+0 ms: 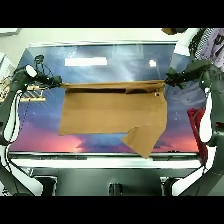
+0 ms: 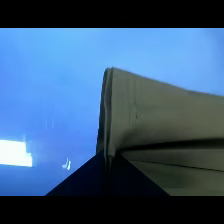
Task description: Fold the clothes and pants, and hang the long-sleeved shirts on hangers.
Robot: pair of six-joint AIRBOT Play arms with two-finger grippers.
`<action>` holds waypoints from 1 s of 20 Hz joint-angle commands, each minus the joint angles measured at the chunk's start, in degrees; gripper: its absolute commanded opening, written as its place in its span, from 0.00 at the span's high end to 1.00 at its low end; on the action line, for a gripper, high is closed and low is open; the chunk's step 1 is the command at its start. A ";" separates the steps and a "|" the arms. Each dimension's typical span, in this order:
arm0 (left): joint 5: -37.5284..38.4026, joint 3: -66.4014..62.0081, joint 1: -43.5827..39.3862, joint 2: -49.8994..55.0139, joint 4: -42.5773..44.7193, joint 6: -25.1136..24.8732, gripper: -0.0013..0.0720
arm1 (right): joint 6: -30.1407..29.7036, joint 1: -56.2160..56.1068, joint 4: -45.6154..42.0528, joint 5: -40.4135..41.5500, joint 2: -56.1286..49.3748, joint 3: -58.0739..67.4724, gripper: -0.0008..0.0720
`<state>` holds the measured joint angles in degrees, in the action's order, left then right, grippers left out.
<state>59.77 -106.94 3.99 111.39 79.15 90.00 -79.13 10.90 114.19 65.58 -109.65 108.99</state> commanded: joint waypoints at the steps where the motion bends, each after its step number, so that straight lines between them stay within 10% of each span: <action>1: 5.75 0.02 -0.11 0.79 -0.09 -0.04 0.97 | 0.68 -0.09 -5.68 7.10 -0.76 -0.02 0.96; 7: 20.24 0.04 -0.15 0.96 -0.09 -0.04 0.97 | 1.18 -0.09 -8.35 14.49 -1.16 -0.04 0.95; 15: 21.46 0.09 -1.97 1.14 -0.09 0.20 0.96 | 1.16 -0.09 -8.33 15.82 -4.92 -0.28 0.95; 16: 21.49 0.09 -2.32 1.27 -0.09 0.35 0.92 | 1.16 -0.09 -8.33 16.15 -5.29 -0.28 0.95; 17: 21.64 0.09 -2.40 1.38 -0.13 0.68 0.67 | 1.14 -0.09 -8.35 16.48 -5.35 -0.31 0.91; 18: 22.03 0.07 -2.40 1.38 -0.09 1.07 0.34 | 1.09 -0.09 -8.28 17.05 -5.22 -0.28 0.76; 20: 24.00 0.07 -1.73 0.81 -0.07 0.96 0.22 | -2.69 0.02 -8.44 19.91 -3.82 -0.26 0.33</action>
<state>81.49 -106.85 2.07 112.57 79.35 90.59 -78.78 10.90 105.41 82.43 -114.19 108.71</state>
